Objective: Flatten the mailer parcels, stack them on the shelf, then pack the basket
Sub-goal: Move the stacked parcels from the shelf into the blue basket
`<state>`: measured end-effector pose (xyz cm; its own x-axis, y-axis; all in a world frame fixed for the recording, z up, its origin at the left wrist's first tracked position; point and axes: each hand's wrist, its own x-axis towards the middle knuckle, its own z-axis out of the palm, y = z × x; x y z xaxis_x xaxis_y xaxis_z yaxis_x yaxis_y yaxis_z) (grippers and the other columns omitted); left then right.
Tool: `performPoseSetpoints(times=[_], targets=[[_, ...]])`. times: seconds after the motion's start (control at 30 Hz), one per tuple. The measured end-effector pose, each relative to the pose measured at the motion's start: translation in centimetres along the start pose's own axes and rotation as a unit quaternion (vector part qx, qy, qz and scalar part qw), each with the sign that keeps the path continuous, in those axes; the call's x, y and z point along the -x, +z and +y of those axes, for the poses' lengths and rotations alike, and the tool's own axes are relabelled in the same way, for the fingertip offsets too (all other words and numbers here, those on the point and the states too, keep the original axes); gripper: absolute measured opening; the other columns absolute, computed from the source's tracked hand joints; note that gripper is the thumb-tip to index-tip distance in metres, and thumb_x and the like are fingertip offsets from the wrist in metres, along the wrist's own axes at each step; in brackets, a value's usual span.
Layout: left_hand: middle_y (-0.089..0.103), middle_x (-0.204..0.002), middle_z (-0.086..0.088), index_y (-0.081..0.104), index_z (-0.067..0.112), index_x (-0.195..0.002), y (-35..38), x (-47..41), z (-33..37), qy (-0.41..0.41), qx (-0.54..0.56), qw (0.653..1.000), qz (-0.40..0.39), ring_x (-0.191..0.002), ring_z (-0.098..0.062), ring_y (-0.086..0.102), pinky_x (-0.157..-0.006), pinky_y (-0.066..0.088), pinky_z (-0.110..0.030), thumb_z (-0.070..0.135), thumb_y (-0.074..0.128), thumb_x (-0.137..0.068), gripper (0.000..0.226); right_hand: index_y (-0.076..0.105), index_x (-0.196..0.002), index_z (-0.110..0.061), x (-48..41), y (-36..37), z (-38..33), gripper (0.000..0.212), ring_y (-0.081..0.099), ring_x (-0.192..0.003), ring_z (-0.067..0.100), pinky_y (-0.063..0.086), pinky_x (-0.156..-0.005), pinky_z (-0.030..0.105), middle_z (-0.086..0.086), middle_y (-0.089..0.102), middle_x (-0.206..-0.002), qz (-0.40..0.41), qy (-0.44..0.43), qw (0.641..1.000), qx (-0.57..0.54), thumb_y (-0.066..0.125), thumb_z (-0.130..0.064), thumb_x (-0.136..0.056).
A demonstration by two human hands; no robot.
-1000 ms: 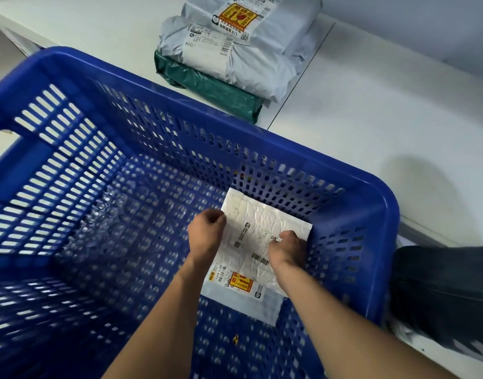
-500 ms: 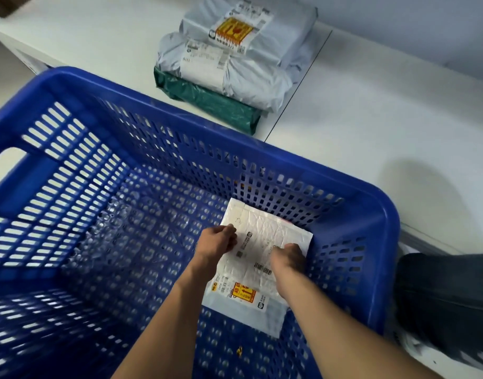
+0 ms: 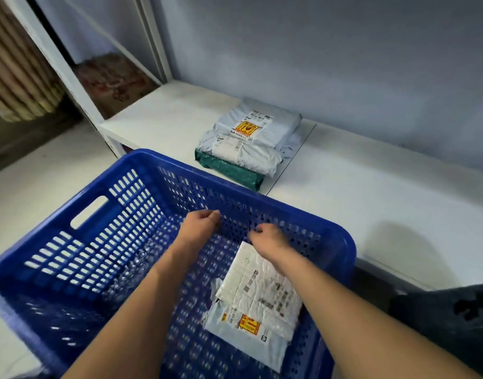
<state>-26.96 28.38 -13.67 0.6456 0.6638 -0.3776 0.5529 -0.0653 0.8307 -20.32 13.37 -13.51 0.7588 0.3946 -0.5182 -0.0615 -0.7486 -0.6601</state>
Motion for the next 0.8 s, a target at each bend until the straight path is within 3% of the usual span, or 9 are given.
performPoseSetpoints(times=[0.07,0.2,0.37,0.47,0.57,0.67,0.8], targets=[[0.074,-0.083,-0.003,0.073,0.019,-0.086,-1.0,0.4,2.1,0.027,0.009,0.999,0.022,-0.079,-0.023,0.067,-0.087,0.055,-0.04,0.034,0.06,-0.093,0.021,0.055,-0.079,-0.011,0.7,-1.6,-1.7,0.02,0.055,-0.07,0.026,0.035,-0.058,0.03,0.008,0.057,-0.077,0.014,-0.032,0.999,0.003,0.047,-0.024,-0.093],[0.071,-0.083,-0.002,0.073,0.016,-0.099,-1.9,0.5,5.8,0.07,0.0,0.997,0.043,-0.074,-0.019,0.062,-0.077,0.05,-0.034,0.034,0.058,-0.094,0.025,0.057,-0.077,-0.01,1.1,-4.7,-4.7,0.023,0.048,-0.067,0.025,0.032,-0.06,0.032,0.01,0.055,-0.075,0.041,-0.079,0.996,-0.01,0.047,-0.022,-0.093],[0.069,-0.101,0.001,0.067,0.015,-0.118,-1.7,-1.0,8.9,0.096,-0.002,0.994,0.049,-0.086,-0.013,0.062,-0.079,0.046,-0.03,0.032,0.055,-0.096,0.031,0.059,-0.086,-0.011,-0.3,-7.7,-6.8,0.019,0.052,-0.079,0.027,0.035,-0.065,0.03,0.008,0.058,-0.086,0.074,-0.077,0.993,-0.057,0.047,-0.022,-0.095],[0.067,-0.101,0.001,0.066,0.015,-0.118,-1.2,-2.9,9.9,0.111,-0.018,0.992,0.057,-0.083,-0.01,0.059,-0.077,0.042,-0.028,0.033,0.055,-0.095,0.031,0.056,-0.123,-0.011,-2.6,-9.0,-7.4,0.03,0.055,-0.106,0.027,0.04,-0.078,0.026,0.009,0.058,-0.121,0.095,-0.059,0.99,-0.085,0.048,-0.023,-0.098],[0.066,-0.118,-0.002,0.063,0.017,-0.125,-0.9,-6.1,10.6,0.113,-0.04,0.991,0.065,-0.1,-0.021,0.061,-0.085,0.049,-0.033,0.035,0.056,-0.092,0.039,0.043,-0.137,-0.011,-6.1,-9.6,-8.1,0.043,0.053,-0.116,0.029,0.046,-0.09,0.031,0.012,0.051,-0.134,0.131,-0.041,0.985,-0.101,0.049,-0.023,-0.096],[0.057,-0.134,-0.006,0.05,0.016,-0.139,-0.9,-8.6,11.5,0.102,-0.059,0.99,0.076,-0.118,-0.026,0.055,-0.097,0.043,-0.035,0.033,0.057,-0.091,0.051,0.036,-0.142,-0.014,-8.8,-9.7,-8.4,0.053,0.052,-0.118,0.033,0.046,-0.088,0.033,0.014,0.047,-0.137,0.15,-0.002,0.978,-0.145,0.052,-0.025,-0.093],[0.049,-0.141,-0.012,0.039,0.011,-0.145,-1.0,-12.5,12.2,0.078,-0.07,0.989,0.102,-0.123,-0.028,0.05,-0.09,0.038,-0.03,0.023,0.057,-0.091,0.058,0.038,-0.139,-0.014,-12.2,-9.2,-8.1,0.054,0.054,-0.11,0.029,0.043,-0.077,0.03,0.012,0.052,-0.132,0.126,0.019,0.97,-0.207,0.058,-0.03,-0.092]])
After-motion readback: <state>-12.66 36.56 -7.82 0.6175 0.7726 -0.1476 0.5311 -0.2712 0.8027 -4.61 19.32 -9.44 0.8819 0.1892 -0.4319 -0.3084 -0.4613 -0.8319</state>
